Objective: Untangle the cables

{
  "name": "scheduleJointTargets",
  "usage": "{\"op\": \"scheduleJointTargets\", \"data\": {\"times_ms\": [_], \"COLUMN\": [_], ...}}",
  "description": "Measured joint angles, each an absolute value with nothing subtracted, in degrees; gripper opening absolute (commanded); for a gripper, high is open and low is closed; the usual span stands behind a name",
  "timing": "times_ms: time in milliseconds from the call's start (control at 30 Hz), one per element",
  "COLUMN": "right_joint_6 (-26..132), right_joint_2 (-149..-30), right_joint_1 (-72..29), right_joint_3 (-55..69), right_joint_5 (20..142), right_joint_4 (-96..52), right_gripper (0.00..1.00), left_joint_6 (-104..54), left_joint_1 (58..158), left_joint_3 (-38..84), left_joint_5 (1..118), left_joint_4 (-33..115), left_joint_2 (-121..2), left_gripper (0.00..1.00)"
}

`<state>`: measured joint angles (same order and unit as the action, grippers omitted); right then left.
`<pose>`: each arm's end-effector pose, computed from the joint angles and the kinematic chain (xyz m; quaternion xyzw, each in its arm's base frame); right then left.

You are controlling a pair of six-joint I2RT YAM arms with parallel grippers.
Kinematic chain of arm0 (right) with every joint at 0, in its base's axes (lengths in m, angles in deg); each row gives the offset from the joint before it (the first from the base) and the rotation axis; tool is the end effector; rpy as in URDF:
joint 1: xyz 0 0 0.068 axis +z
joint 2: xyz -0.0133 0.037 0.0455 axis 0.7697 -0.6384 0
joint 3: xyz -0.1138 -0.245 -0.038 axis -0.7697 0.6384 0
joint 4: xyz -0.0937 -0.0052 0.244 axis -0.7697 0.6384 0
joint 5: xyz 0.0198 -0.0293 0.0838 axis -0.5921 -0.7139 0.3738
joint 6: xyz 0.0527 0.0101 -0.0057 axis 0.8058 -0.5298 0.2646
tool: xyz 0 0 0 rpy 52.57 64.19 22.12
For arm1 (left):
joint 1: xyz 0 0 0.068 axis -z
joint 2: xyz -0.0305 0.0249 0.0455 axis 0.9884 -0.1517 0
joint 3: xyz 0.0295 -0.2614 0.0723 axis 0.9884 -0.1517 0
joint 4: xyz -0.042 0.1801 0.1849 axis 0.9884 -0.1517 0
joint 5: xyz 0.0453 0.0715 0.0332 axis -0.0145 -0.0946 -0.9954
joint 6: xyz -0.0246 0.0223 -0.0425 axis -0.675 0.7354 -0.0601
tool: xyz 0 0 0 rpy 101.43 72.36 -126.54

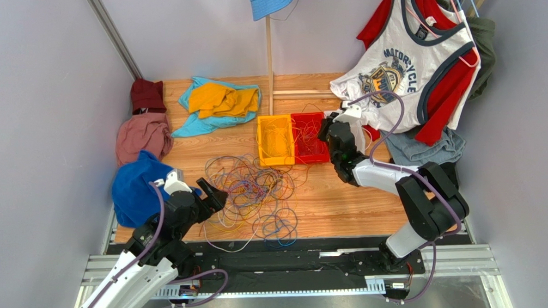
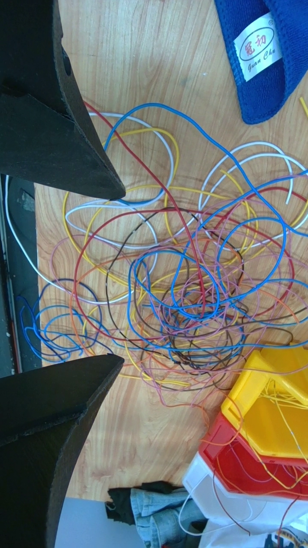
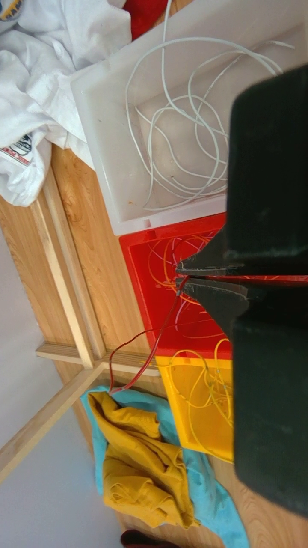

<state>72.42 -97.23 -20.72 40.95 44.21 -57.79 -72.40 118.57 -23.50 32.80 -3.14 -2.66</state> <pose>0.2939 0.1469 0.2157 0.1358 0.7582 0.1106 0.6281 0.0814 -0.0479 0.2262 -0.2400 0.8445 -0.2477 0.4096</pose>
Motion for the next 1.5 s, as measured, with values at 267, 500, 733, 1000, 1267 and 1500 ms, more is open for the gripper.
{"op": "scheduleJointTargets", "data": {"times_ms": [267, 500, 733, 1000, 1267, 1500], "right_joint_6": [71.0, 68.9, 67.7, 67.8, 68.9, 69.4], "right_joint_2": [-98.9, -92.8, -86.5, -79.5, -96.0, -109.9], "right_joint_1": [-20.4, -19.5, -19.5, -20.7, -28.4, -28.7], "right_joint_3": [36.4, 33.6, 32.4, 33.5, 12.4, 0.0], "right_joint_5": [46.8, 44.8, 42.0, 41.9, 43.3, 48.0], "right_joint_4": [-46.3, -35.9, -29.6, -28.8, -20.0, -14.6], "right_gripper": [0.45, 0.57, 0.58, 0.0, 0.0, 0.0], "left_joint_6": [-72.3, -71.2, -70.6, -70.6, -70.6, -70.6], "left_joint_1": [118.6, 118.6, 118.6, 118.6, 118.6, 118.6], "left_joint_3": [-24.1, -24.0, -23.6, -23.6, -23.6, -23.6], "left_joint_5": [33.1, 31.7, 31.6, 31.8, 32.1, 32.7], "left_joint_4": [-2.1, -2.0, -2.0, -1.9, -0.9, 0.8], "left_joint_2": [-3.4, -3.4, -3.8, -3.9, -6.4, -7.6], "left_gripper": [0.99, 0.99, 0.99, 0.99, 0.99, 0.99]}}
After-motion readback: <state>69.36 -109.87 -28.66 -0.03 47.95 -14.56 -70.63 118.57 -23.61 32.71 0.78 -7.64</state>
